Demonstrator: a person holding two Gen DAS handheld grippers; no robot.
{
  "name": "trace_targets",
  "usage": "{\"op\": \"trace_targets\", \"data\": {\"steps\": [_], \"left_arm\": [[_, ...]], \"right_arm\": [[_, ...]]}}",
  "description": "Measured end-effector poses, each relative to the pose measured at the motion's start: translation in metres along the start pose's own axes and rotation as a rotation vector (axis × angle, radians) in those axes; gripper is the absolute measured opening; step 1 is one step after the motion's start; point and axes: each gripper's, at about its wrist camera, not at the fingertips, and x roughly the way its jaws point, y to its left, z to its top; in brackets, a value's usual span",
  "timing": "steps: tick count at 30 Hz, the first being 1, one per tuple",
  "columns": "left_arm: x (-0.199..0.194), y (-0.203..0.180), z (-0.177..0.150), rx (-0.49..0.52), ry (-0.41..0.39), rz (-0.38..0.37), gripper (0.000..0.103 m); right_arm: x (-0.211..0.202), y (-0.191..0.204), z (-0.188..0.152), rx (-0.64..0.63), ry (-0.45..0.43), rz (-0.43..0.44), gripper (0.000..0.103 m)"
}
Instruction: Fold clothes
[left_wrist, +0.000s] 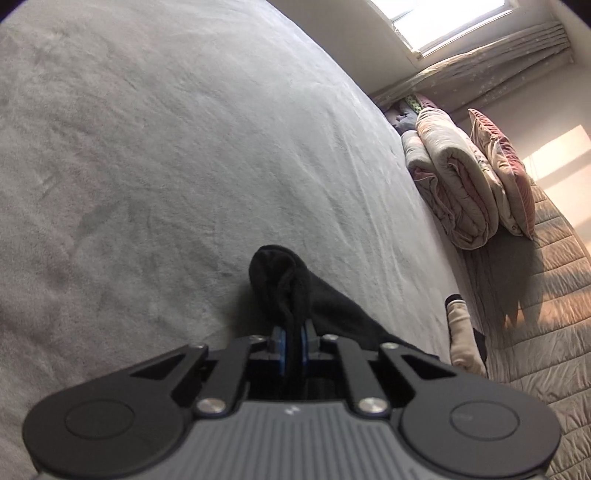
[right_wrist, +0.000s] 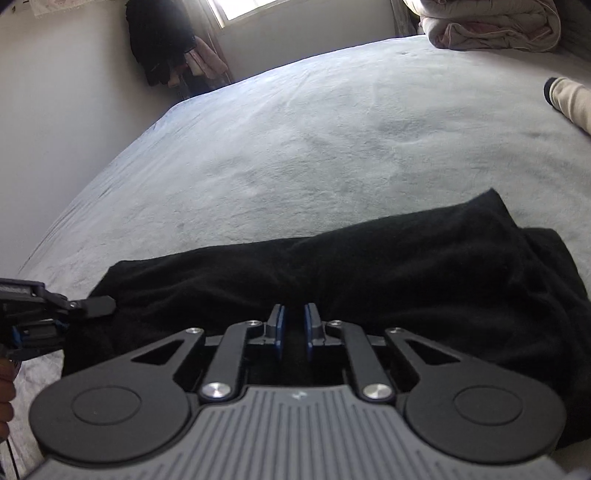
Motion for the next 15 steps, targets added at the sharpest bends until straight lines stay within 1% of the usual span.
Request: {"op": "trace_targets", "data": {"steps": [2, 4, 7, 9, 10, 11, 15], "left_arm": [[-0.005, -0.015, 0.0, 0.005, -0.005, -0.029, 0.007], [-0.009, -0.032, 0.0, 0.008, -0.006, -0.059, 0.007], [-0.008, -0.057, -0.002, 0.011, 0.013, -0.109, 0.007], [-0.002, -0.074, -0.005, 0.02, 0.03, -0.13, 0.007], [0.002, -0.08, -0.007, 0.022, 0.041, -0.137, 0.007], [0.007, -0.087, -0.009, 0.024, 0.051, -0.144, 0.007], [0.027, -0.11, -0.018, 0.035, 0.089, -0.164, 0.007]], "right_arm": [[-0.002, -0.004, 0.005, 0.033, 0.021, 0.017, 0.007], [-0.006, -0.005, 0.009, 0.037, 0.037, 0.025, 0.007], [-0.018, -0.009, 0.013, 0.049, 0.036, 0.058, 0.023], [-0.026, -0.016, 0.014, 0.081, 0.026, 0.082, 0.031], [-0.031, -0.021, 0.015, 0.103, 0.02, 0.099, 0.039], [-0.035, -0.025, 0.016, 0.126, 0.013, 0.115, 0.044], [-0.051, -0.044, 0.02, 0.21, 0.0, 0.159, 0.044]]}}
